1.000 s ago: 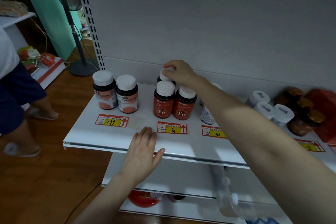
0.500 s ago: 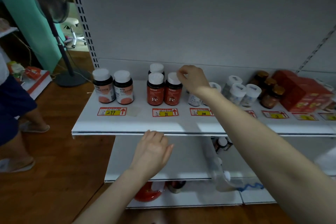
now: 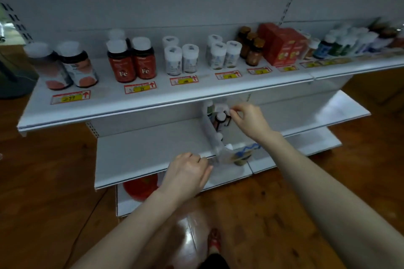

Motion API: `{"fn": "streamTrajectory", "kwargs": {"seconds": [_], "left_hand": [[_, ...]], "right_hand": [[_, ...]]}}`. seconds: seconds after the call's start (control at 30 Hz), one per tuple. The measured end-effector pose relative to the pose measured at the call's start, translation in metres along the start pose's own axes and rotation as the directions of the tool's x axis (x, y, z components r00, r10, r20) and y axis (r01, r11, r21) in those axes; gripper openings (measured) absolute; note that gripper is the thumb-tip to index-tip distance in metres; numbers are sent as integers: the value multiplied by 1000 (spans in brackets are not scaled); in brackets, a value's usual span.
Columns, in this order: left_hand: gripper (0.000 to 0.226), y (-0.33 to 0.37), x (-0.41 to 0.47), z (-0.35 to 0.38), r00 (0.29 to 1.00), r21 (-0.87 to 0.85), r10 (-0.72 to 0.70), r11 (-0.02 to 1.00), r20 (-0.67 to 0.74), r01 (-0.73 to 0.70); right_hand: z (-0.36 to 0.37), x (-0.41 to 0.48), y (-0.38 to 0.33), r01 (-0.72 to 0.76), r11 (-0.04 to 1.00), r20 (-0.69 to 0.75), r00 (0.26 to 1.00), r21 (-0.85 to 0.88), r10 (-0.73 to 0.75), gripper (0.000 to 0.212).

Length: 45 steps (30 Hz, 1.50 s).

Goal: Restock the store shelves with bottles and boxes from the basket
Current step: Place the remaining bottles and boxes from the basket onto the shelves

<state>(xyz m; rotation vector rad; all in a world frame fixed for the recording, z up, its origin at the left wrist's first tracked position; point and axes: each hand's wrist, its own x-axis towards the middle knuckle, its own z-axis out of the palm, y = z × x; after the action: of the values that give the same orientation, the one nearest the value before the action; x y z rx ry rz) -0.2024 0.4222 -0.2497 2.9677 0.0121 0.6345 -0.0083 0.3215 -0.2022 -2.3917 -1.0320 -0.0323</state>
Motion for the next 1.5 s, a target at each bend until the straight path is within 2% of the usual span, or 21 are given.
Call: {"fn": "streamTrajectory", "kwargs": {"seconds": [0.13,0.3,0.5,0.67,0.77,0.9,1.07,1.17,1.3,1.4,1.5], "left_hand": [[35,38,16,27,995,-37,93,995,42,-91],[36,83,56,79,985,-91,114,991,127,-103],[36,116,113,133,978,-67,4,998,210,10],[19,122,139,163,950,-26,-120,991,290,133],[20,111,138,183,914,7,-208,976,349,219],[20,87,137,205,864,50,-310,947,397,317],[10,41,157,235,830,80,-341,936,442,342],[24,11,174,265,801,125,-344,937,490,326],[28,-20,198,316,737,179,-402,913,543,366],[30,-39,213,351,728,158,-395,914,560,375],[52,-52,227,377,572,273,-425,902,702,335]], "right_hand": [[-17,-28,59,-123,992,8,992,-29,124,25],[-40,-36,140,-225,974,40,973,-25,226,22],[-46,-3,215,-189,982,136,972,-28,191,24],[-18,25,250,-133,991,253,959,11,126,28],[7,34,261,-133,991,335,935,31,115,26],[42,48,275,-158,987,448,886,45,121,27],[89,68,289,-198,980,552,817,2,164,33],[128,77,302,-206,977,643,742,-51,190,39],[181,86,323,-176,979,749,634,-100,190,47],[212,97,340,-111,985,809,563,-129,169,53],[234,104,352,-77,987,853,497,-142,161,61]]}}
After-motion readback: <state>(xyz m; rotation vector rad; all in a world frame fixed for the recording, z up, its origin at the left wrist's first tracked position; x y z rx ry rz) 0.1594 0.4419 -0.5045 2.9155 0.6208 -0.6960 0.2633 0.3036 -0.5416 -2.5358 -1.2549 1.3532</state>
